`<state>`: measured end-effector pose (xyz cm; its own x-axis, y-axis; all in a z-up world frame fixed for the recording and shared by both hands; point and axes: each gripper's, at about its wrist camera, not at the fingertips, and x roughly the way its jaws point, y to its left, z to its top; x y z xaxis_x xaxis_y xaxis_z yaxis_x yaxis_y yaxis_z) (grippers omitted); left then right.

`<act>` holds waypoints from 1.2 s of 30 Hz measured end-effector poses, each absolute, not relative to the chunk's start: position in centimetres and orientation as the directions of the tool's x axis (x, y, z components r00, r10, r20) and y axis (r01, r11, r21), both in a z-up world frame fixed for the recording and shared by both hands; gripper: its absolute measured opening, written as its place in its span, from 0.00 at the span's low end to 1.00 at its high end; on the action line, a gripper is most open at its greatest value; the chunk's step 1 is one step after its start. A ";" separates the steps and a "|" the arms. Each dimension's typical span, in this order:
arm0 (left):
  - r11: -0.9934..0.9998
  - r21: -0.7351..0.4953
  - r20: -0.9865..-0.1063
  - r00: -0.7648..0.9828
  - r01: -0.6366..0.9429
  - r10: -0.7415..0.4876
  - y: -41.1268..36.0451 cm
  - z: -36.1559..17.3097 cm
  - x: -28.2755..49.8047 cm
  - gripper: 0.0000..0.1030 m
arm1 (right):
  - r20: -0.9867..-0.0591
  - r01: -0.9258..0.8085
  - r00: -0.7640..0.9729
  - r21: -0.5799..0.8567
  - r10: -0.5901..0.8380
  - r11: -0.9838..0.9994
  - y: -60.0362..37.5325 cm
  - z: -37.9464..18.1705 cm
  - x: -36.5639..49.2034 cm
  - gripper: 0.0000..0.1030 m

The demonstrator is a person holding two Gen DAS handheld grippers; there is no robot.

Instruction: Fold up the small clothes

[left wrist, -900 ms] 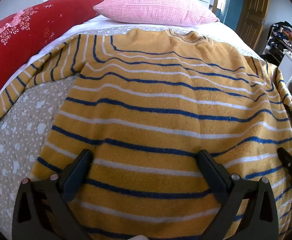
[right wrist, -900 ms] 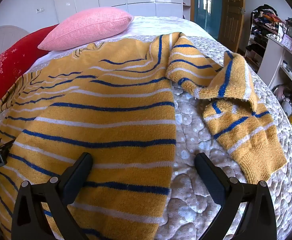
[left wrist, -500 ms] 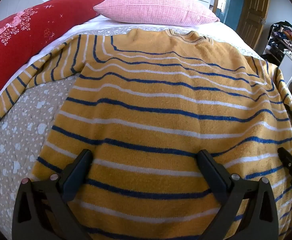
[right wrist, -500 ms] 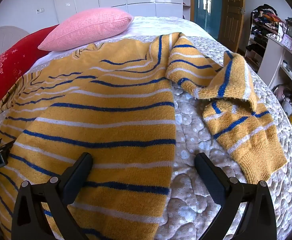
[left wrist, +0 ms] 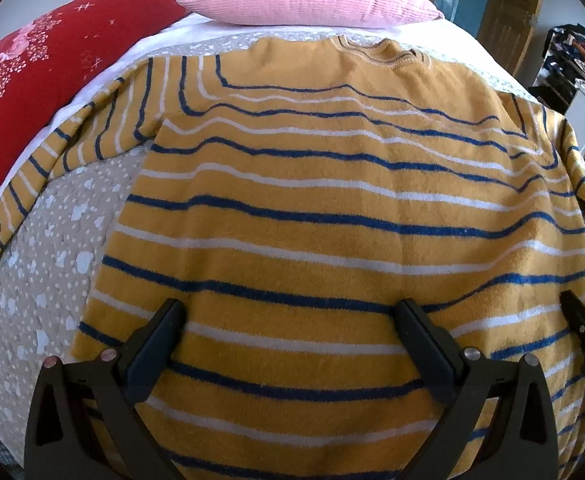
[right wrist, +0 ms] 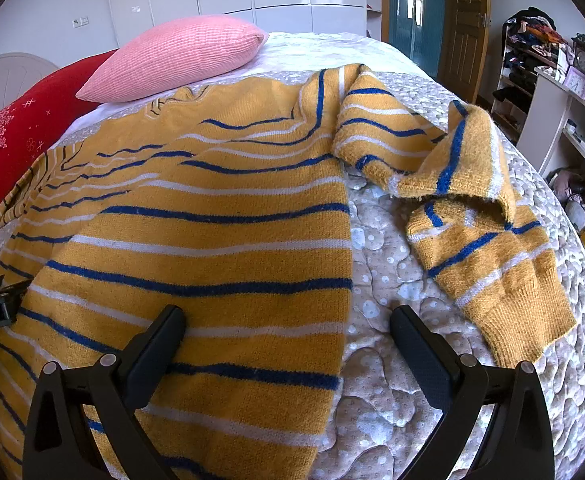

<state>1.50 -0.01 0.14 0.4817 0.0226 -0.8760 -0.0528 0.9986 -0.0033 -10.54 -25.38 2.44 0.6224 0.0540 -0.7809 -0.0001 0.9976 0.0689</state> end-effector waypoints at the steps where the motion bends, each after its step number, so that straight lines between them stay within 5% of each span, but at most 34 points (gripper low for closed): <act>1: 0.999 -0.004 -0.874 0.485 -0.052 0.022 0.0 0.1 1.4 1.00 | -0.781 0.000 0.622 0.069 0.054 0.998 -25.4 2.4 -10.5 1.00; 12: 0.998 0.004 -0.856 0.516 -0.059 0.033 -0.1 0.7 0.9 1.00 | -0.782 -0.004 0.618 0.102 0.082 0.995 -25.8 2.4 -10.4 1.00; 15: 0.998 -0.003 -0.833 0.553 -0.055 0.027 -0.2 1.9 -0.3 0.89 | -0.788 -0.007 0.609 0.104 0.086 0.995 -26.4 2.6 -10.4 1.00; 27: 0.994 0.056 -0.546 0.831 -0.092 0.107 2.2 14.8 -12.7 0.89 | -0.822 0.006 0.569 0.014 0.008 1.000 -24.7 3.2 -9.8 0.99; 36: 0.983 0.024 -0.469 0.867 -0.181 0.171 4.3 18.8 -19.2 0.98 | -0.609 0.126 0.780 -0.070 -0.143 0.990 -19.9 12.4 -19.3 0.92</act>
<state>-19.20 4.28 18.83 0.8665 0.1707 -0.4691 -0.1806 0.9833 0.0243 -19.33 -19.90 12.35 0.7803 -0.1425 -0.6090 0.1262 0.9895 -0.0699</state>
